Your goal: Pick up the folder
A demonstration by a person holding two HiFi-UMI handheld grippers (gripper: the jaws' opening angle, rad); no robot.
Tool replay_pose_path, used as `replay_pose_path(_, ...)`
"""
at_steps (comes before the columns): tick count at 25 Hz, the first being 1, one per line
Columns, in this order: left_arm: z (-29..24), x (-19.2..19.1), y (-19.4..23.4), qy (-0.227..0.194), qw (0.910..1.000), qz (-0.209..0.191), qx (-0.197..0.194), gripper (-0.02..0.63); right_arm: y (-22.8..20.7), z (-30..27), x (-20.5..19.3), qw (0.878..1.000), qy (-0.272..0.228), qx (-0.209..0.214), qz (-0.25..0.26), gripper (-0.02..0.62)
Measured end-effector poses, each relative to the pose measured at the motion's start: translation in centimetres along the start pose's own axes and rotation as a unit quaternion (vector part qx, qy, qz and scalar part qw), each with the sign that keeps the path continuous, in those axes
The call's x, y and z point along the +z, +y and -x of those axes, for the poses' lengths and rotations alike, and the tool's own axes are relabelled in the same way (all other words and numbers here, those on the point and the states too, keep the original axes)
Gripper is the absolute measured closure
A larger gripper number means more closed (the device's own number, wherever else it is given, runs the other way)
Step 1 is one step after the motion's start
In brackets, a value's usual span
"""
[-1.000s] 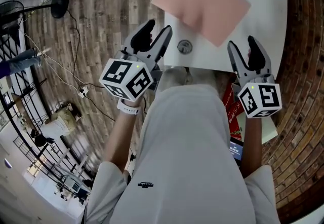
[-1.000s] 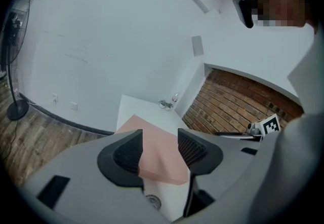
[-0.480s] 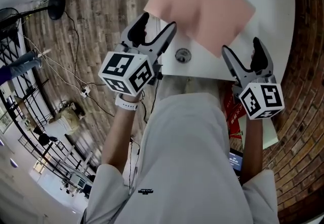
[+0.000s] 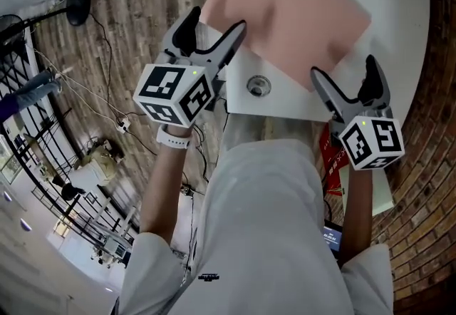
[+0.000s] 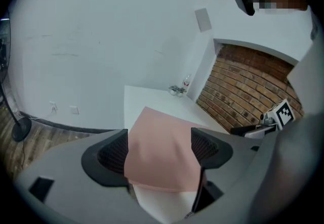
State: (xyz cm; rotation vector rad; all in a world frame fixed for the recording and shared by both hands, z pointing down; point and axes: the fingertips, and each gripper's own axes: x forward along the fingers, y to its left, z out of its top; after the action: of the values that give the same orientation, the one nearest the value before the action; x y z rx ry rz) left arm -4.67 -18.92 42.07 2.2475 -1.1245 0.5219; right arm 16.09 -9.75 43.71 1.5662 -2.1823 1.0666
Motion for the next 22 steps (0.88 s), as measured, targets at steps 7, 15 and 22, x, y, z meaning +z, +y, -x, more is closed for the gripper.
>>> replay_pose_path(7,-3.0,-0.4,2.6,0.028,0.9995,-0.015,0.002,0.235,-1.0,-2.9,-0.7,0.999,0.017,-0.011,-0.034,0.005)
replay_pose_path(15,-5.7,-0.9,5.4,0.051,0.9986,-0.016,0.004,0.235,-2.7,-5.5,-2.1,0.997,0.042,-0.028,-0.063,0.004)
replay_pose_path(22,-8.2,-1.2,6.1,0.084,0.9959,-0.030,-0.011,0.235,-3.4,-6.7,-3.3,0.994,0.073,-0.025,-0.074,0.005)
